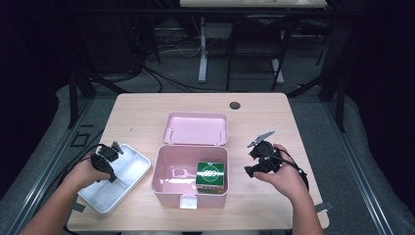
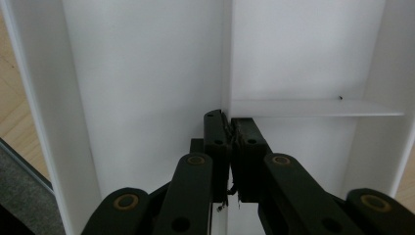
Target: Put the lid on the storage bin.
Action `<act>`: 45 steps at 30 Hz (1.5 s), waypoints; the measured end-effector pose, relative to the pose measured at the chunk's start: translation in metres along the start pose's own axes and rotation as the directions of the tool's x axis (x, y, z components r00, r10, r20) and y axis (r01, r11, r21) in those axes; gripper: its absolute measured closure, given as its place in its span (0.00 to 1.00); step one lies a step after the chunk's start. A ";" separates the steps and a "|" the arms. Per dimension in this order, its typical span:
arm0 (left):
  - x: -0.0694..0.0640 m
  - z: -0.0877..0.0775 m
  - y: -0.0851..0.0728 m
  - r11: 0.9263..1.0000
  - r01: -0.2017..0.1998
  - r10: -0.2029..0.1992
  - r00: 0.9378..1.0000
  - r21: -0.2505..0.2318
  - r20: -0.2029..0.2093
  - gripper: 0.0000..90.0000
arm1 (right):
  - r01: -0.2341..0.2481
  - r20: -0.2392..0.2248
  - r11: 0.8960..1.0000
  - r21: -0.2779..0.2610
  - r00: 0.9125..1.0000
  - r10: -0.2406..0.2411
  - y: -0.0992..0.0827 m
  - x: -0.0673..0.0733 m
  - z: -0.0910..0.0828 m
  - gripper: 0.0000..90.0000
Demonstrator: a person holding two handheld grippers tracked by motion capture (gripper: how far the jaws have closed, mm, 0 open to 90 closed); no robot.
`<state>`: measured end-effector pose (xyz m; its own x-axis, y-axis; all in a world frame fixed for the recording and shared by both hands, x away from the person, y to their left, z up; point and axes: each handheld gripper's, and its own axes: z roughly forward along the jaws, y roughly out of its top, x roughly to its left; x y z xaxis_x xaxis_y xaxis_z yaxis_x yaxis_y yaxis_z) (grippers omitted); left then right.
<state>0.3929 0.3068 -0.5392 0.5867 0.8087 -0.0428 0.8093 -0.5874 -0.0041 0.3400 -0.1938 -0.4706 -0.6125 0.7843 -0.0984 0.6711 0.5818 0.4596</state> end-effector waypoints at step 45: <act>-0.007 -0.057 0.000 0.999 -0.036 0.036 0.999 -0.010 -0.023 0.99 | -0.003 0.012 1.000 -0.010 1.000 0.004 -0.002 -0.002 0.004 0.33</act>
<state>0.3903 0.3028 -0.4815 0.6159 0.7876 -0.0197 0.7878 -0.6159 0.0075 0.3413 -0.1954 -0.4754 -0.6051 0.7889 -0.1072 0.6688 0.5768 0.4691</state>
